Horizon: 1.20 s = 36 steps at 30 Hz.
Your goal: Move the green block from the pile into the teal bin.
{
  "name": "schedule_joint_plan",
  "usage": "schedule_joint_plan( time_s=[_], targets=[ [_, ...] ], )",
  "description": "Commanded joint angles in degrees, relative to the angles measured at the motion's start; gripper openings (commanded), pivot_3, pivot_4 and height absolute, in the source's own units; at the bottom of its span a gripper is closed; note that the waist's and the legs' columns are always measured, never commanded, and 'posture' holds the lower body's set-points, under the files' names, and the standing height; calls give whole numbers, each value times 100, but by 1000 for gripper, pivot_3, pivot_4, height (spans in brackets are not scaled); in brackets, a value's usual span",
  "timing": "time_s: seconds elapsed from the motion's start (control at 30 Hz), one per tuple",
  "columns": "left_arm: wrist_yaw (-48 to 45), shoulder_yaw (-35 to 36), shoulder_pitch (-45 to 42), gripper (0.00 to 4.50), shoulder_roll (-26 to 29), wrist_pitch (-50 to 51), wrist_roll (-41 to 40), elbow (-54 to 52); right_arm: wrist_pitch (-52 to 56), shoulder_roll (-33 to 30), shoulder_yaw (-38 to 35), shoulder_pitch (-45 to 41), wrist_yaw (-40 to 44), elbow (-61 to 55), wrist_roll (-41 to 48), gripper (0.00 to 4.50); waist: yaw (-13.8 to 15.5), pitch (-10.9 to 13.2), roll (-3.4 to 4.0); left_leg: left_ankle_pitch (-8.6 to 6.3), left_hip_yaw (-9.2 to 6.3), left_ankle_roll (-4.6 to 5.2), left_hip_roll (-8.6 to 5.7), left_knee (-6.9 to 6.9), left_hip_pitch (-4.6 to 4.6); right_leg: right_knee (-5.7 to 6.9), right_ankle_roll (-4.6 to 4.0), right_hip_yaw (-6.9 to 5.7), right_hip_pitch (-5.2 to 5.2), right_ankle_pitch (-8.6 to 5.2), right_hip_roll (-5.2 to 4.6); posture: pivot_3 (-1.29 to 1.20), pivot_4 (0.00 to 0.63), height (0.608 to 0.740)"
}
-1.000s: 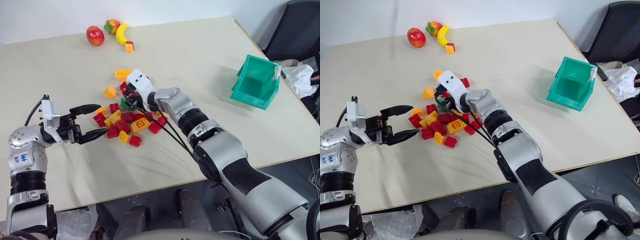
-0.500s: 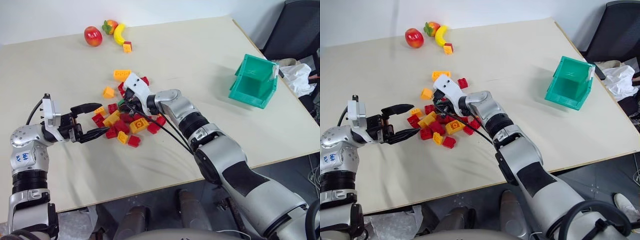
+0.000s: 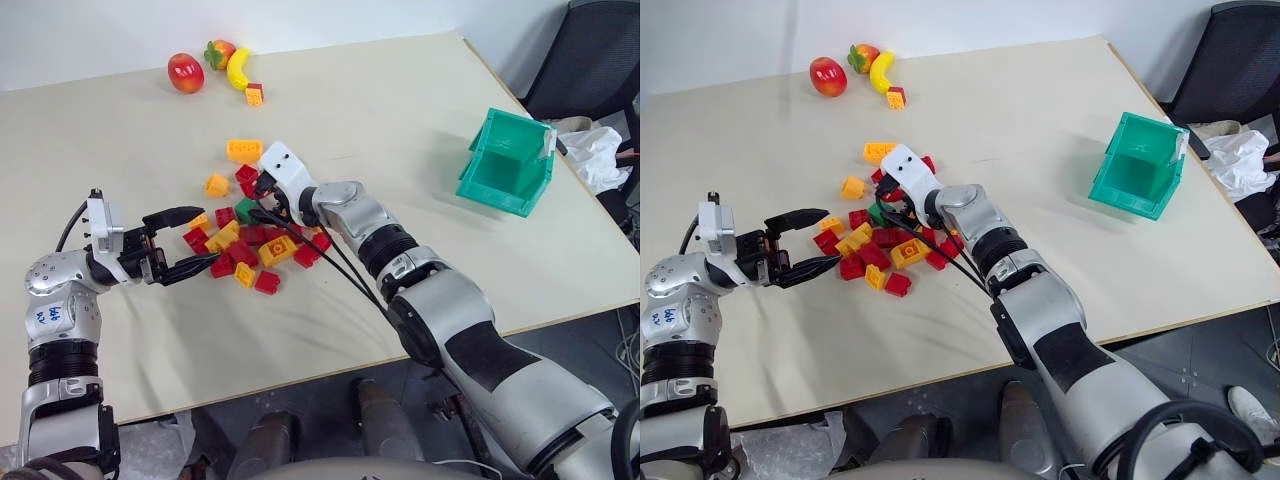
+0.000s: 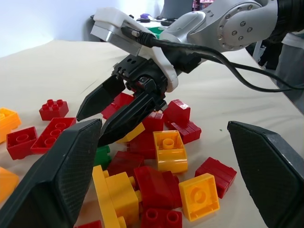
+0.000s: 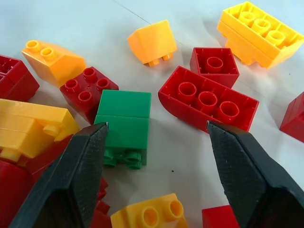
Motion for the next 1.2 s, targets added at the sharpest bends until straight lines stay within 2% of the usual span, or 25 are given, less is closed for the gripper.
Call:
schedule_joint_plan(
  time_s=[0.03,0.2,0.5,0.6,0.73,0.77,1.07,1.2],
  targets=[
    [11,44,-100,4500,32,-60,-64,-84,97,219,-111,-98,181,20,122,3485,-1,0,0,0,0,0,0,0,0,0,0,0,0,0,0,0,150,740],
    [19,44,-115,4500,30,-70,-64,-84,172,346,-100,-115,512,-17,151,3485,-2,0,0,0,0,0,1,0,0,0,0,2,0,0,1,0,150,740],
    [45,35,-65,4500,-1,-70,-68,-135,198,506,-53,-140,75,186,-1,3485,-4,-1,0,0,1,-1,2,0,1,0,0,3,0,0,3,0,150,740],
    [60,34,-65,4500,-12,-72,-71,-149,226,569,-116,-136,-41,201,56,2861,-4,-2,0,0,2,-1,2,1,2,2,0,4,1,0,3,0,150,740],
    [74,28,-59,4500,-22,-56,-71,-180,186,609,-196,-146,-36,144,142,1590,-4,-2,0,0,4,-2,3,2,3,3,0,6,1,0,4,0,150,740],
    [73,26,-58,4500,-24,-57,-72,-178,199,611,-200,-148,-9,130,150,1443,-5,-2,0,0,4,-2,3,2,3,3,0,6,1,0,4,0,150,740],
    [69,-57,-187,4500,-86,-41,-59,-127,262,341,-214,-158,559,-381,326,1445,-5,-1,0,0,5,-2,4,2,3,3,0,8,1,0,5,0,150,740],
    [103,-155,-285,4500,-138,28,-52,-222,446,-217,37,137,1306,-1506,314,1445,7,-1,0,0,4,-2,4,3,1,2,0,7,1,0,5,0,150,740]
  ],
)
